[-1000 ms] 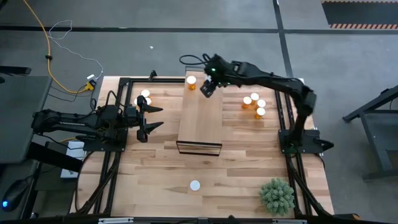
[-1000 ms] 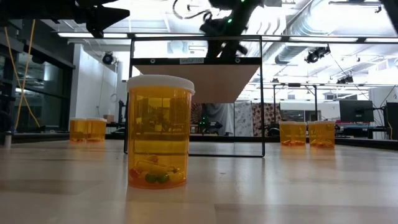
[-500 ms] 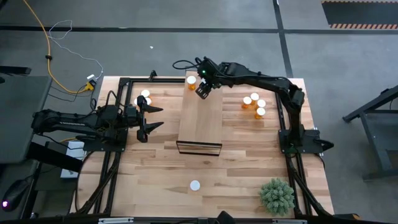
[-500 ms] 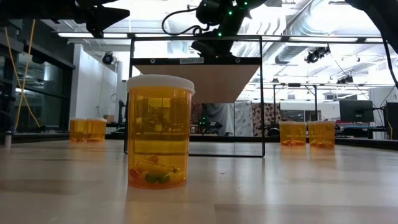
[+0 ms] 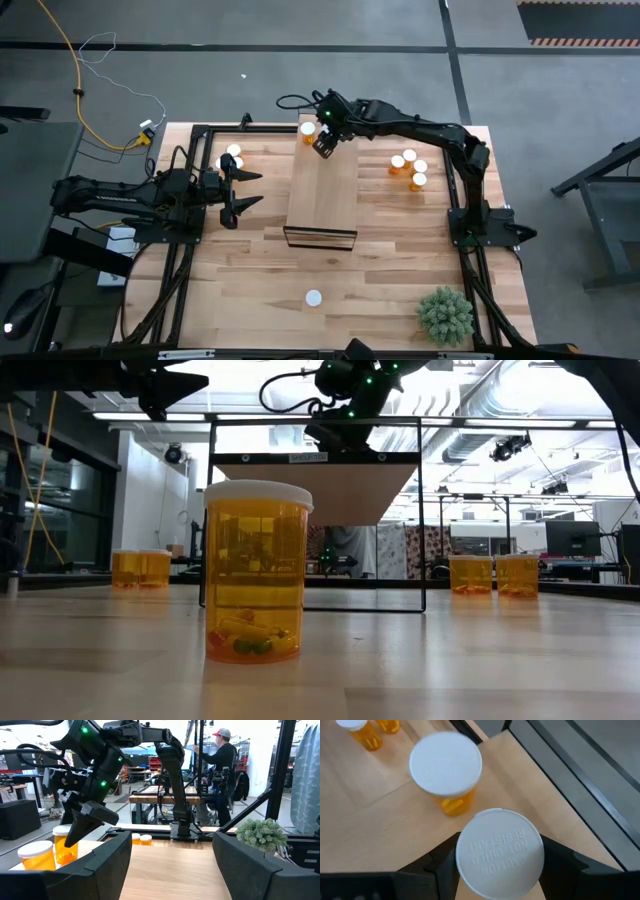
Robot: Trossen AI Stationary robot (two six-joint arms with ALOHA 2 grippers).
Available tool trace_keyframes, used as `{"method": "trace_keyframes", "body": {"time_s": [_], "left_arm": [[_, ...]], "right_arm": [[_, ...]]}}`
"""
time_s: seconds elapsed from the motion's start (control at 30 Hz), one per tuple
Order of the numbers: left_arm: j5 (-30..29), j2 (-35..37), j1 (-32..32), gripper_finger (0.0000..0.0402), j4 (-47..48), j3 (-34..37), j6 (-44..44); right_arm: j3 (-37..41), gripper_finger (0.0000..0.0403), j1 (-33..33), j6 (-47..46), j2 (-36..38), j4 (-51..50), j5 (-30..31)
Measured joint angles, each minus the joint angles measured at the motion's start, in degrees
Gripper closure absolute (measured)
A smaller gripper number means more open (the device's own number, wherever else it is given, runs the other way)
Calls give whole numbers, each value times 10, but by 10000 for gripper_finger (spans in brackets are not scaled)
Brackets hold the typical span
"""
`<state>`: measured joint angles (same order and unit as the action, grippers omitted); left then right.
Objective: Pick and place medicine bottles onto shelf by color
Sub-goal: Put the orange pill bottle on the shelf
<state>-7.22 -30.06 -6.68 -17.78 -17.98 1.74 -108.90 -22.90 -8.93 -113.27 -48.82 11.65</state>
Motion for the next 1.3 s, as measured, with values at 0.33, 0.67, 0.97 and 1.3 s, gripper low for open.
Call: {"method": "trace_keyframes", "body": {"time_s": [0.33,0.67,0.97,1.3], "left_arm": [[0,0,0,133,0,0,0],[0,0,0,133,0,0,0],[0,0,0,133,0,0,0],[0,0,0,133,0,0,0]], "right_arm": [[1,194,0,2,0,-7,-7],[1,194,0,15,1,-24,22],[1,194,0,15,1,-29,11],[1,166,0,15,1,-25,-12]]}}
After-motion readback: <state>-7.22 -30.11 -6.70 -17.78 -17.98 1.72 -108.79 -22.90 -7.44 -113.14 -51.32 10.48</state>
